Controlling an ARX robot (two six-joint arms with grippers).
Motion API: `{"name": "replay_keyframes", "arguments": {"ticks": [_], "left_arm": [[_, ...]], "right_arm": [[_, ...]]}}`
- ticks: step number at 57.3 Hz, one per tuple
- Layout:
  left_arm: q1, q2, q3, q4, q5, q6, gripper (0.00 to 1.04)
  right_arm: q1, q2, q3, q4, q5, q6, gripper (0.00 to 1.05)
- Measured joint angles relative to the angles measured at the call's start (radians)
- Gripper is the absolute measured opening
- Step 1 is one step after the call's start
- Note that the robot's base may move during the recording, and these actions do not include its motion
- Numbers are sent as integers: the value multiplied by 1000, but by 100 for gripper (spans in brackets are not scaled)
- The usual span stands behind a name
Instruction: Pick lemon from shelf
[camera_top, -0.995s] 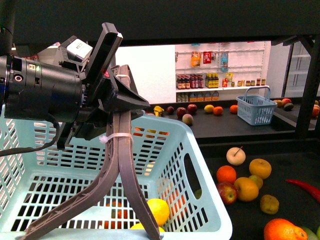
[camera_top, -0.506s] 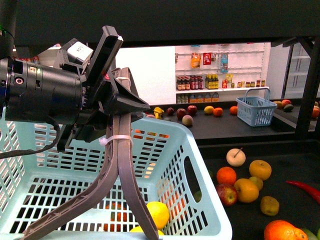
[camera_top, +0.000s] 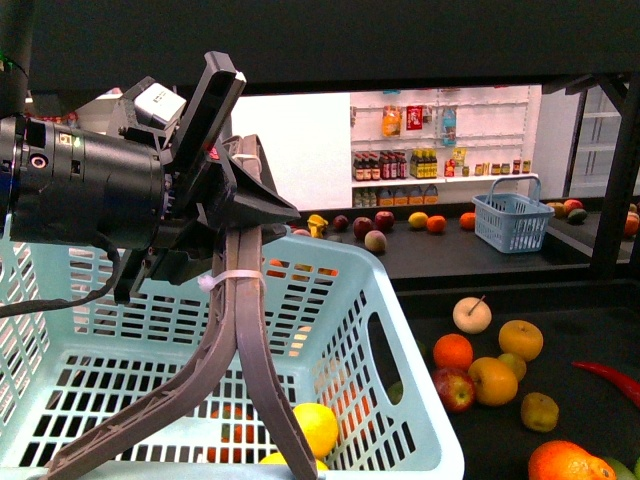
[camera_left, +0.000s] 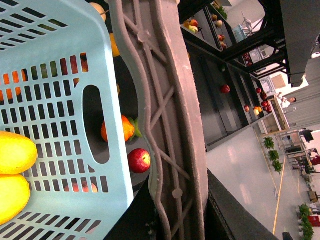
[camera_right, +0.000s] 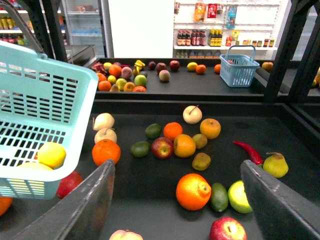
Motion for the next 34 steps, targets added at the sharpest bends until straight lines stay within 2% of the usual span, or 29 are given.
{"name": "replay_keyframes", "arguments": {"ticks": [3, 5, 6, 17, 27, 34], "left_arm": [[0, 0, 0, 0, 0, -1, 15], [-2, 0, -13, 67, -67, -48, 15], [-2, 2, -23, 121, -115, -92, 15], [55, 21, -25, 329, -316, -283, 15], [188, 65, -5, 446, -524, -502, 15], [275, 96, 0, 491, -608, -586, 14]], "right_arm": [[0, 0, 0, 0, 0, 0, 88], [0, 0, 0, 0, 0, 0, 98], [0, 0, 0, 0, 0, 0, 99], [0, 0, 0, 0, 0, 0, 97], [0, 0, 0, 0, 0, 0, 97], [0, 0, 0, 0, 0, 0, 97]]}}
